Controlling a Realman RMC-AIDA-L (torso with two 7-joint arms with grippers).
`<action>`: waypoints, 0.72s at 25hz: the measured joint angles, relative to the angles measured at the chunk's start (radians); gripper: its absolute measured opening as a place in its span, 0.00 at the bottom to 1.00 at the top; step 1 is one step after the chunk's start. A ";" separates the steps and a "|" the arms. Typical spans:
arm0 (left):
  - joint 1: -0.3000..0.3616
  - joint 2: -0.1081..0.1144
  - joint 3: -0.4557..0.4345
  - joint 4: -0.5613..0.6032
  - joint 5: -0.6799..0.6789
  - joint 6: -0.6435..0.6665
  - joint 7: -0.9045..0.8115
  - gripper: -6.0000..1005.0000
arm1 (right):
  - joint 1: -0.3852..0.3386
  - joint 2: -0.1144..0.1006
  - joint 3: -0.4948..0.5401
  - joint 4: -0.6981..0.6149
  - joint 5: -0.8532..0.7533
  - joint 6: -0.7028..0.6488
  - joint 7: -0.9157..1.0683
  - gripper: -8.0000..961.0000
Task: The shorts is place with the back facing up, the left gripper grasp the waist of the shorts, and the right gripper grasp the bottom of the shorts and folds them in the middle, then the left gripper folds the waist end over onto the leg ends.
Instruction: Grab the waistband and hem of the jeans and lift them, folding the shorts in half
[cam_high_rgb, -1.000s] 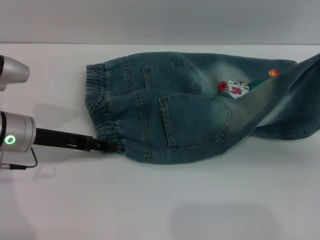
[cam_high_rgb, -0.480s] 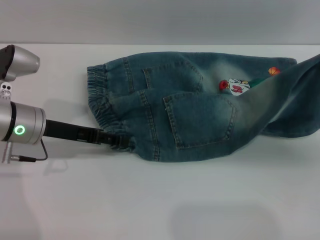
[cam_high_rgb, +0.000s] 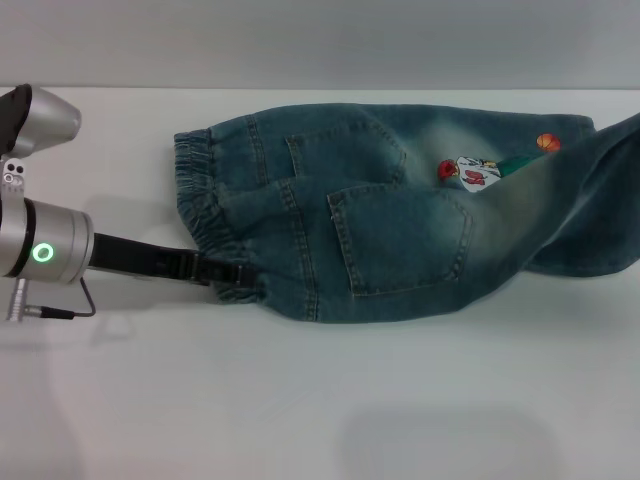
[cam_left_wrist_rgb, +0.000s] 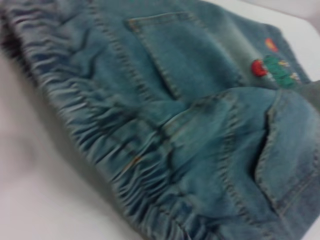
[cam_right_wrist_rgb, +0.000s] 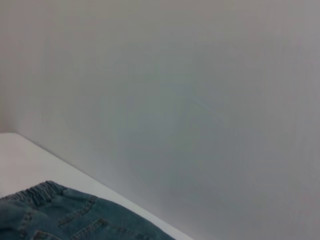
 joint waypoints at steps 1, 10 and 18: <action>0.002 0.002 0.000 0.000 0.006 -0.002 -0.008 0.84 | -0.001 0.000 -0.001 0.000 0.000 0.000 0.000 0.01; 0.011 0.010 -0.008 0.000 0.051 -0.006 -0.051 0.84 | -0.002 0.000 -0.002 -0.003 0.000 -0.002 -0.002 0.01; -0.009 0.004 0.000 0.000 0.055 0.013 -0.072 0.84 | -0.002 0.000 -0.002 -0.001 0.000 -0.002 -0.005 0.01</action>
